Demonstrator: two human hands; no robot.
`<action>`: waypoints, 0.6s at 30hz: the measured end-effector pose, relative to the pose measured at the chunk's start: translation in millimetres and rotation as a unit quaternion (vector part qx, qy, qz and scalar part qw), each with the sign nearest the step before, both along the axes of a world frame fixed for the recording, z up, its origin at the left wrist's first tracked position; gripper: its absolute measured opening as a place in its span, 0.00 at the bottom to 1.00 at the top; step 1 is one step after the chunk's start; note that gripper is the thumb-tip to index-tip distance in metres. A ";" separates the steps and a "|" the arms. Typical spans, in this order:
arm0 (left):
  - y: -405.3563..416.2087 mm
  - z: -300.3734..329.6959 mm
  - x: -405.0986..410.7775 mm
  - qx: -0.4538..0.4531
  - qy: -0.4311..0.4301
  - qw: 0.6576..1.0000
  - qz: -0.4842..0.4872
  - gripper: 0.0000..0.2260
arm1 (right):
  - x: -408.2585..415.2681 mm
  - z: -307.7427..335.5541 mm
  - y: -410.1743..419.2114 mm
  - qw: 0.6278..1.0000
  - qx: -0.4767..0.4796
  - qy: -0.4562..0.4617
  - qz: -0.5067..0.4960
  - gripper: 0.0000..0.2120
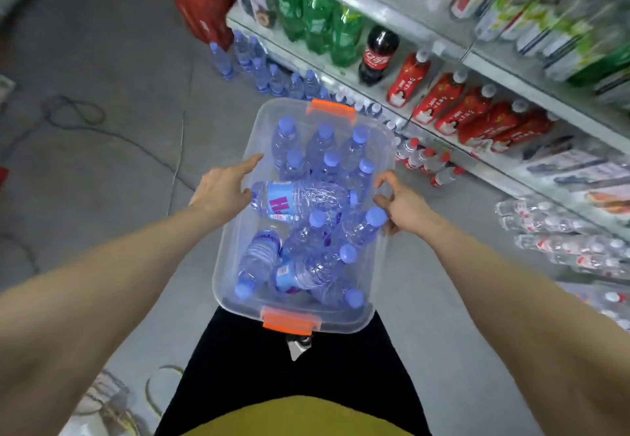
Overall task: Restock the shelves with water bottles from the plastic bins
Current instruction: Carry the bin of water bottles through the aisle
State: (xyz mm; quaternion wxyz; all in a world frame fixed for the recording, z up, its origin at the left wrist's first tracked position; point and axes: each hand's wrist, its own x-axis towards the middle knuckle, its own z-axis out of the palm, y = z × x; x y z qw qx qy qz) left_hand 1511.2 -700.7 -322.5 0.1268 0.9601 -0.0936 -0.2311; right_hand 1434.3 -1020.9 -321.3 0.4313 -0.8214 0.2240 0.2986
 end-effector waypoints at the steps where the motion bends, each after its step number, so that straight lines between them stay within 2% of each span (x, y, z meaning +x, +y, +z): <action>1: -3.0 -0.7 17.8 0.000 0.003 1.000 0.005 0.33 | 21.4 -2.7 -2.9 1.000 0.003 0.003 -0.002 0.06; 5: -14.9 -5.5 85.6 -0.002 0.014 1.000 -0.002 0.34 | 92.0 1.9 -12.2 0.999 -0.047 -0.009 -0.003 0.07; 9: -23.7 -17.4 161.5 -0.011 0.041 0.998 -0.044 0.35 | 144.6 -0.2 -14.6 0.999 -0.033 -0.004 -0.037 0.08; 14: -47.1 -35.3 287.5 -0.049 0.048 0.982 -0.174 0.34 | 191.2 -14.7 0.0 0.981 -0.047 0.015 -0.188 0.06; 18: -71.9 -41.5 353.9 -0.069 0.055 0.962 -0.257 0.31 | 203.0 -35.2 22.5 0.960 -0.051 0.031 -0.274 0.06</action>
